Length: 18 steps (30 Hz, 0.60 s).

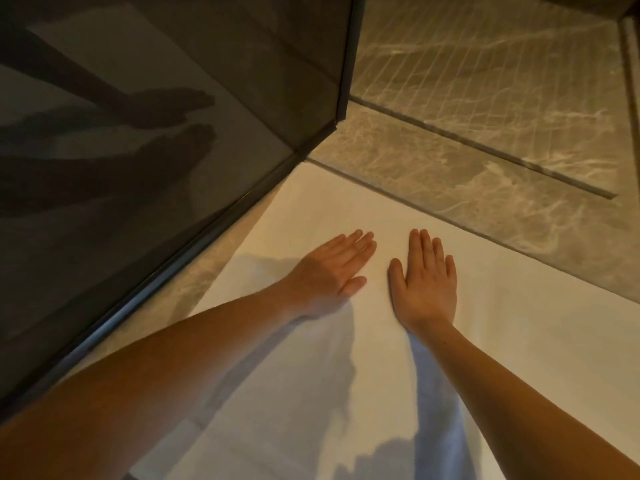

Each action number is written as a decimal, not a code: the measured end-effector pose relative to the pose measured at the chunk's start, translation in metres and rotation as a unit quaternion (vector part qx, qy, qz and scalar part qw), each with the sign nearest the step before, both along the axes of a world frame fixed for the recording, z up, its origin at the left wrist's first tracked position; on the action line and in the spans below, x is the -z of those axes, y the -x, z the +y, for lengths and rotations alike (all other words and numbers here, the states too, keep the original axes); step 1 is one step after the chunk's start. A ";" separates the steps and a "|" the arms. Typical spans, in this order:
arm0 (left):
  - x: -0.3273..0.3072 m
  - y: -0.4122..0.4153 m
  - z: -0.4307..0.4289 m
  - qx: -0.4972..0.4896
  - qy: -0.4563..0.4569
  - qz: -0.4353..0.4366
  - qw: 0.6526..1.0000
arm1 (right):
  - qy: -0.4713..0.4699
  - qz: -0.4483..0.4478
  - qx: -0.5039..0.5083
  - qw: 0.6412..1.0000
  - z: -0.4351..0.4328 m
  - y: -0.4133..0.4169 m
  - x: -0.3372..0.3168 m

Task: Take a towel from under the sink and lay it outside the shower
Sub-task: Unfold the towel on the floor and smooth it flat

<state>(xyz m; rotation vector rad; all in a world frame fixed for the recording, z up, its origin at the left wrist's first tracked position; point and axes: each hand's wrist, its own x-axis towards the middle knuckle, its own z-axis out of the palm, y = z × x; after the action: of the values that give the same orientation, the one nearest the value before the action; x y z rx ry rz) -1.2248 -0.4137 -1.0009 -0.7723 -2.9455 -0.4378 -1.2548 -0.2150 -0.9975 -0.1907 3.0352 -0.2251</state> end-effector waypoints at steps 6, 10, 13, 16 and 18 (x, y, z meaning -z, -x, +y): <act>0.004 0.000 -0.058 -0.097 0.035 -0.038 0.994 | 0.009 -0.010 -0.005 1.000 0.001 -0.001 -0.002; 0.006 -0.002 -0.075 -0.140 0.050 -0.047 0.988 | 0.006 -0.011 -0.006 1.000 0.001 -0.002 -0.002; 0.005 0.001 -0.070 -0.185 0.048 -0.058 0.980 | -0.002 -0.020 -0.008 1.000 0.001 -0.001 -0.006; 0.005 0.001 -0.071 -0.178 0.067 -0.060 0.980 | -0.034 -0.019 0.028 0.999 -0.012 -0.002 -0.010; 0.003 0.001 -0.072 -0.170 0.063 -0.065 0.981 | -0.003 0.002 0.017 1.000 -0.048 -0.011 -0.013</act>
<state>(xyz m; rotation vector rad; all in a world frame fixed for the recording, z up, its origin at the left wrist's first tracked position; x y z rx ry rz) -1.2262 -0.4854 -1.0037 -0.2445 -3.1639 -0.2863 -1.2434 -0.2634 -0.9850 -0.1385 3.0446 -0.2189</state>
